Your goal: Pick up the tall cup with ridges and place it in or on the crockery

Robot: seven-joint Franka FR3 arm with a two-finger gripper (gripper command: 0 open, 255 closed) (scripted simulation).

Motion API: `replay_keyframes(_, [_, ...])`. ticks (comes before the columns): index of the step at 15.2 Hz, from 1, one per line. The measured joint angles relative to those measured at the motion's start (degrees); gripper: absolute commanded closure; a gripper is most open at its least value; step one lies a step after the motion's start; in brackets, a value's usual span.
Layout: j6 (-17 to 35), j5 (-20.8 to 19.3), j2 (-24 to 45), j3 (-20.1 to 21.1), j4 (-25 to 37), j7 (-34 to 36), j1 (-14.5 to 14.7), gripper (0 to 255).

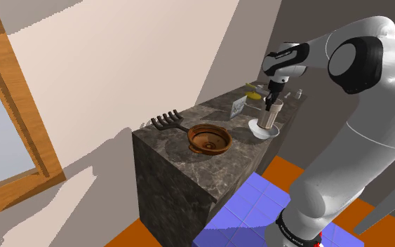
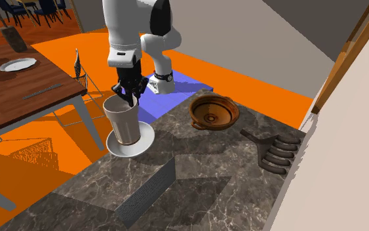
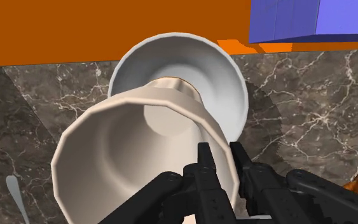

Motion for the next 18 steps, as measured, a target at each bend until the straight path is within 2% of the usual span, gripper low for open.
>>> replay_keyframes(7, [1.18, 0.18, 0.4, -0.06, -0.79, -0.09, -0.05, 255])
replay_keyframes(8, [1.18, 0.19, 0.41, -0.06, -0.78, -0.1, -0.05, 0])
replay_keyframes(14, [1.21, 0.19, 0.41, -0.07, -0.76, -0.11, -0.05, 0])
replay_keyframes(18, [-4.18, -0.52, -1.3, 0.39, 3.14, 0.54, 0.32, 0])
